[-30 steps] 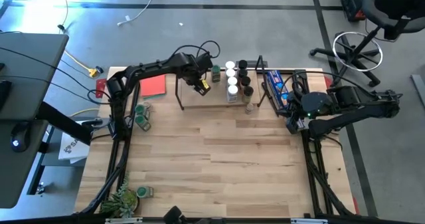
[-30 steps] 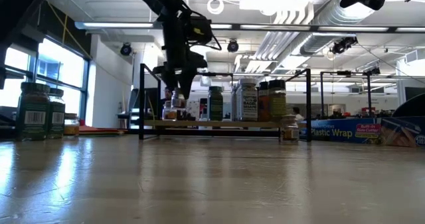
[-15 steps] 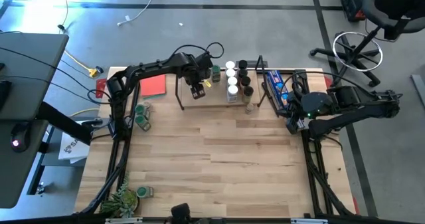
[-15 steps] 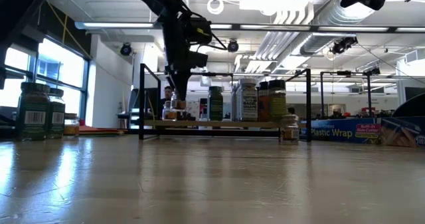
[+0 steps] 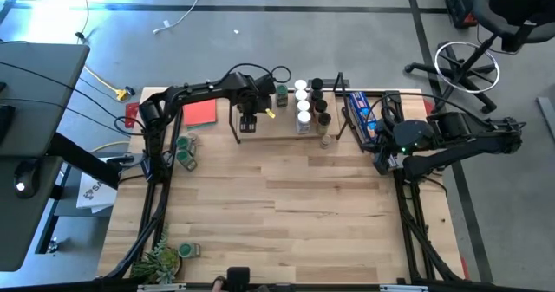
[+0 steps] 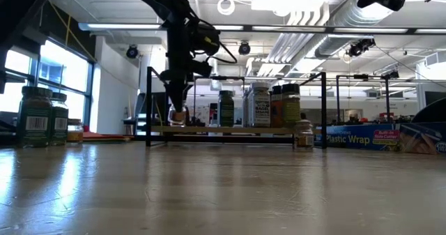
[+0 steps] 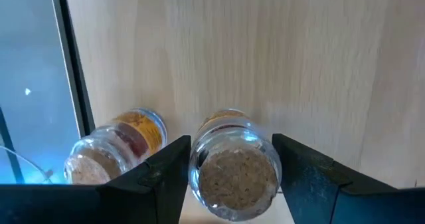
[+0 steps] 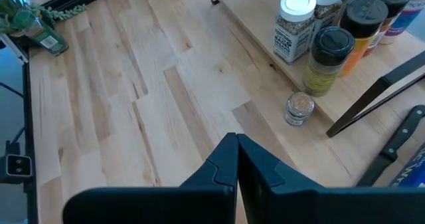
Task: Shelf spices
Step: Put the bottom center brown bottle on the shelf aligned with the other brown seasoning bottle
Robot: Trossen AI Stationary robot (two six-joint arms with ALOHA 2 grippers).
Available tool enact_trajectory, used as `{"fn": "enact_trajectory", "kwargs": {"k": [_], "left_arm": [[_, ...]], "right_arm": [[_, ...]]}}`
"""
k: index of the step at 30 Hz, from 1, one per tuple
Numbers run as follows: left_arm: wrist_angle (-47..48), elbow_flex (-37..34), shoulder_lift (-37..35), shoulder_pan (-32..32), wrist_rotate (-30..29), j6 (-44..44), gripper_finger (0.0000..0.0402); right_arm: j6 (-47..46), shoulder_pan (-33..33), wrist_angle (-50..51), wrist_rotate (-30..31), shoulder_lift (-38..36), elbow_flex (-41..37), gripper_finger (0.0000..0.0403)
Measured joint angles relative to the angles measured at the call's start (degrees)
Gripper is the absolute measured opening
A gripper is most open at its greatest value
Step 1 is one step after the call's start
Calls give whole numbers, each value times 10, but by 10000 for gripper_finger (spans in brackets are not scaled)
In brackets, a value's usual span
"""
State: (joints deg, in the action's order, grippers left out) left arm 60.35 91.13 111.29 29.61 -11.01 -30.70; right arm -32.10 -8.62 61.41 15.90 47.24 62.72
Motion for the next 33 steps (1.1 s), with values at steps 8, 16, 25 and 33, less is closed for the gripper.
{"fn": "enact_trajectory", "kwargs": {"k": [8, 16, 25, 33], "left_arm": [[-4, -2, 0, 1, -25, -20, 202], [-4, -2, 0, 5, -28, -25, 202], [-4, -2, 0, 7, -31, -23, 205], [-5, -2, 0, 12, -37, -12, 257]], "right_arm": [[-7, 0, 0, 0, 0, 0, 0], [-11, 0, 0, 0, 0, 0, 0], [-11, 0, 0, 0, 0, 0, 0], [-25, 0, 0, -3, 0, 0, 0]]}}
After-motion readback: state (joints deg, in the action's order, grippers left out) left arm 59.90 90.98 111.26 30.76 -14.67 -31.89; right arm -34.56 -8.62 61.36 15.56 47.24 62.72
